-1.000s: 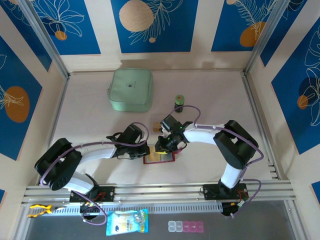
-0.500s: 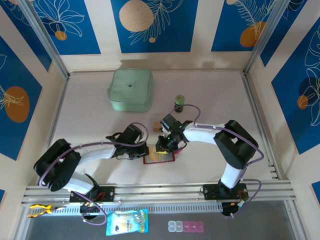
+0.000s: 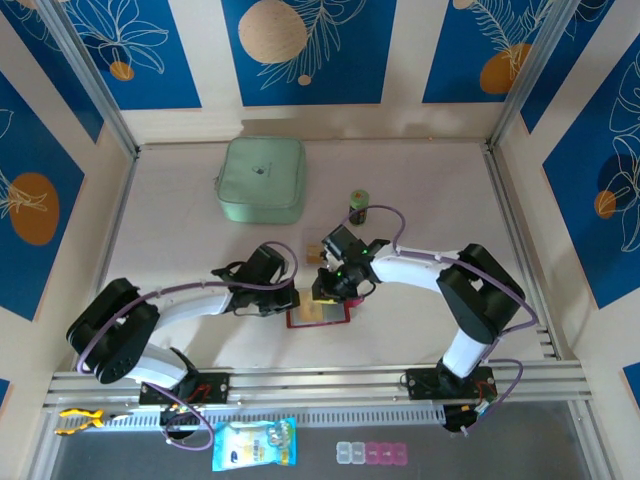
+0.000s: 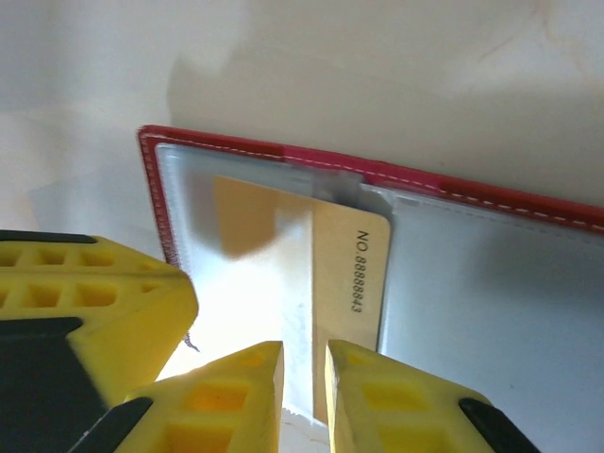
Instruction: Take the credit cards out of the card holder
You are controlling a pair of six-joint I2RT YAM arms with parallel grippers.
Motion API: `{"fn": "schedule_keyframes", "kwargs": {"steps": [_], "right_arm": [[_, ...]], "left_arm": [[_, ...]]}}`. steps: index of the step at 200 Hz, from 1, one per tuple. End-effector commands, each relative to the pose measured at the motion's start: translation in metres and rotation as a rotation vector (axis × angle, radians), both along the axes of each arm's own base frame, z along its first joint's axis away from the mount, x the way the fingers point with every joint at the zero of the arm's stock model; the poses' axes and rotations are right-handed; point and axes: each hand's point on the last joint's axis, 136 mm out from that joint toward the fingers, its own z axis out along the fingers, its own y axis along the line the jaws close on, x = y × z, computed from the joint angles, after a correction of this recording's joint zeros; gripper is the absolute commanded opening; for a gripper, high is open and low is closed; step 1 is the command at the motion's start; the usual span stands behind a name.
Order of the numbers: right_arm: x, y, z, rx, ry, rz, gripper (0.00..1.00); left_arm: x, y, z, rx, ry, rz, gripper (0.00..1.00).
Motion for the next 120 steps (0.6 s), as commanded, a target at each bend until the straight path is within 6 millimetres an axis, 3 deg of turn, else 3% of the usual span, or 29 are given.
{"fn": "schedule_keyframes", "kwargs": {"steps": [1,50,120], "right_arm": [[-0.002,-0.005,0.005,0.023,0.009,-0.014,0.21],[-0.003,-0.009,-0.003,0.030,0.038,-0.027,0.21],[-0.006,-0.008,-0.015,0.034,0.070,-0.026,0.22]], "left_arm": [[0.002,-0.007,0.010,-0.018,-0.018,-0.025,0.02],[-0.003,-0.012,-0.001,-0.020,0.009,-0.043,0.01],[-0.010,-0.005,-0.018,0.022,0.047,-0.039,0.00]]}}
